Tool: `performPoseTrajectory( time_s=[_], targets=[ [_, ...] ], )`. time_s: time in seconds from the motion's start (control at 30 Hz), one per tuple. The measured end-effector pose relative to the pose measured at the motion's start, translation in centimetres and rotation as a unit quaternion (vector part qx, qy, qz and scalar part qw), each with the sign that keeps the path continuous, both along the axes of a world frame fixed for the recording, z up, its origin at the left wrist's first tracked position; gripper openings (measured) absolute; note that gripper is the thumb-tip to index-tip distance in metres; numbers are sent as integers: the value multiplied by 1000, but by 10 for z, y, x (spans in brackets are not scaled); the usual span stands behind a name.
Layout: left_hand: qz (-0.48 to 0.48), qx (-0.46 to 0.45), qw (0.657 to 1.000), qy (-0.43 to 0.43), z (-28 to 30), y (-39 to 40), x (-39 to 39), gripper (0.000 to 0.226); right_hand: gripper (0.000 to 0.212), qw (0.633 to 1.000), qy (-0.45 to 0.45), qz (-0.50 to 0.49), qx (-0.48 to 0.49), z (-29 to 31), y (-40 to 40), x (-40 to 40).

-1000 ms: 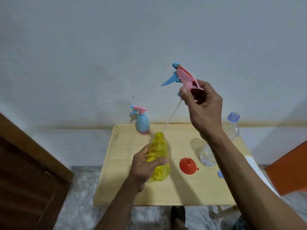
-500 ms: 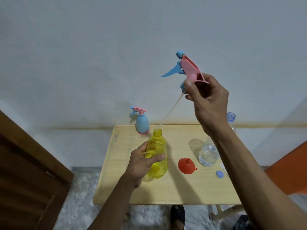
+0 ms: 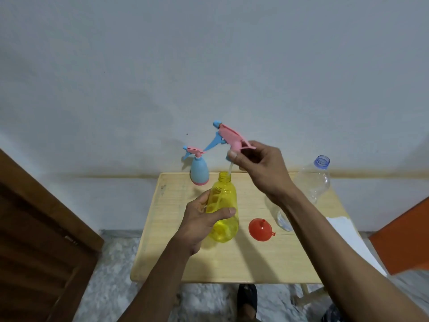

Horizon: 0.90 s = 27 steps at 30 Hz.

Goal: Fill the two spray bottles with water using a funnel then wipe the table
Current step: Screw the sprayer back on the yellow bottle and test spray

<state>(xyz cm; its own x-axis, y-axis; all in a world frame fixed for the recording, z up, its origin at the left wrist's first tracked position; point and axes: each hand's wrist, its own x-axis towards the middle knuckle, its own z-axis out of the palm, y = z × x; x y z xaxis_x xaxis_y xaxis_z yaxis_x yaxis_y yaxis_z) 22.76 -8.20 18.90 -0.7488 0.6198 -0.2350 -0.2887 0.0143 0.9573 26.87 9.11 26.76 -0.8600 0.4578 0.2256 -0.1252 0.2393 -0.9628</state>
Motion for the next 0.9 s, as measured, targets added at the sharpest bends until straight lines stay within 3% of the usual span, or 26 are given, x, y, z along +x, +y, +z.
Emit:
performPoseTrajectory(
  time_s=[0.17, 0.37, 0.5, 0.73, 0.9],
  targets=[
    [-19, 2, 1000, -2, 3, -1, -2, 44, 25, 996, -51, 70, -22, -15, -5, 4],
    [-34, 11, 999, -1, 2, -2, -1, 44, 26, 991, -47, 113, -53, -19, -8, 7],
    [-37, 14, 999, 2, -1, 0, -1, 45, 20, 994, -33, 100, -42, -27, -12, 7],
    [-23, 42, 999, 20, -2, 3, -2, 56, 25, 987, 18, 24, -156, -32, -28, 4],
    [-4, 51, 998, 34, -3, 6, -3, 65, 14, 990, 27, 9, -136, -34, -39, 0]
  ],
)
